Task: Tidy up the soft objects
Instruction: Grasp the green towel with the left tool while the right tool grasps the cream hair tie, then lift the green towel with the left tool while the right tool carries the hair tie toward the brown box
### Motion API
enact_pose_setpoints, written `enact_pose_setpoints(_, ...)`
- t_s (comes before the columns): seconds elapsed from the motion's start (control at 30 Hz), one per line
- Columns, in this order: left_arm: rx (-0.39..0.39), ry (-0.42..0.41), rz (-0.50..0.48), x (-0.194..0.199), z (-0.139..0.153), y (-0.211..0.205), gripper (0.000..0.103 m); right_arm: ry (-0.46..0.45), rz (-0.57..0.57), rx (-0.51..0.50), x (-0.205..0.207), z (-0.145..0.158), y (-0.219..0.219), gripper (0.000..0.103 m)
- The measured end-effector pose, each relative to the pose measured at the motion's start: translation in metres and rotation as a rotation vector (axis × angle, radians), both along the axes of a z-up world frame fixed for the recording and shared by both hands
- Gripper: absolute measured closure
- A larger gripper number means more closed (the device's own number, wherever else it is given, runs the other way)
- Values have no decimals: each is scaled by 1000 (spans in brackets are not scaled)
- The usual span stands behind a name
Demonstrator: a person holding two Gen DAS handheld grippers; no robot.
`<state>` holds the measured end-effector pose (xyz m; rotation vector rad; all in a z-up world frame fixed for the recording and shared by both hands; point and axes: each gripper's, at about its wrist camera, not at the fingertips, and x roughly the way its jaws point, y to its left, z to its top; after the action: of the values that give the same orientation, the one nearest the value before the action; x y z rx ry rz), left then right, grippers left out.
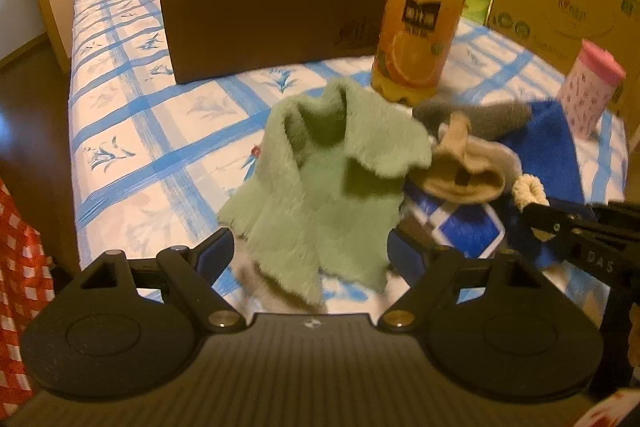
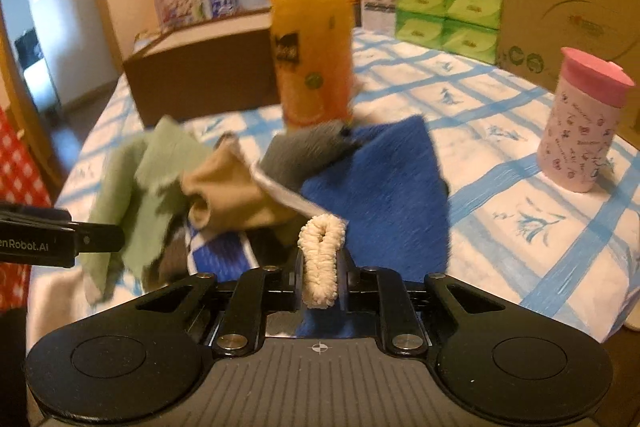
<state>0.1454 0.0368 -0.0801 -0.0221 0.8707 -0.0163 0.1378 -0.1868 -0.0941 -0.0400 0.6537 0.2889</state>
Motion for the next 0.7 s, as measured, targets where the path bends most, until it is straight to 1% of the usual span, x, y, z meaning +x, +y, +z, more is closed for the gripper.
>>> enact_pose_setpoints(0.1,-50,-20,16,8,6,5,20,-2,-23,30,3,8,-8,86)
enact_pose_setpoints(0.17,-87,-49,30,14,12,9,20,-1,-33,54,4,12,-13,86)
enact_pose_setpoints(0.27,-120,-84,49,26,20,12,20,-4,-42,65,5,15,-16,86)
enact_pose_setpoints(0.4,-168,-82,65,45,18,12,23,16,-61,85,7,13,-22,86)
enact_pose_setpoints(0.47,-173,-75,64,54,13,8,38,24,-71,101,6,13,-25,86)
enact_pose_setpoints(0.5,-166,-70,65,57,9,7,56,27,-75,104,6,12,-26,86)
enact_pose_setpoints(0.53,-161,-63,71,60,5,6,82,27,-77,104,6,13,-27,86)
enact_pose_setpoints(0.57,-160,-55,75,62,1,7,94,28,-80,103,6,12,-28,86)
enact_pose_setpoints(0.6,-160,-48,83,64,-2,7,100,29,-83,103,6,12,-29,86)
enact_pose_setpoints(0.7,-172,-41,99,63,-9,14,101,31,-86,108,5,12,-30,86)
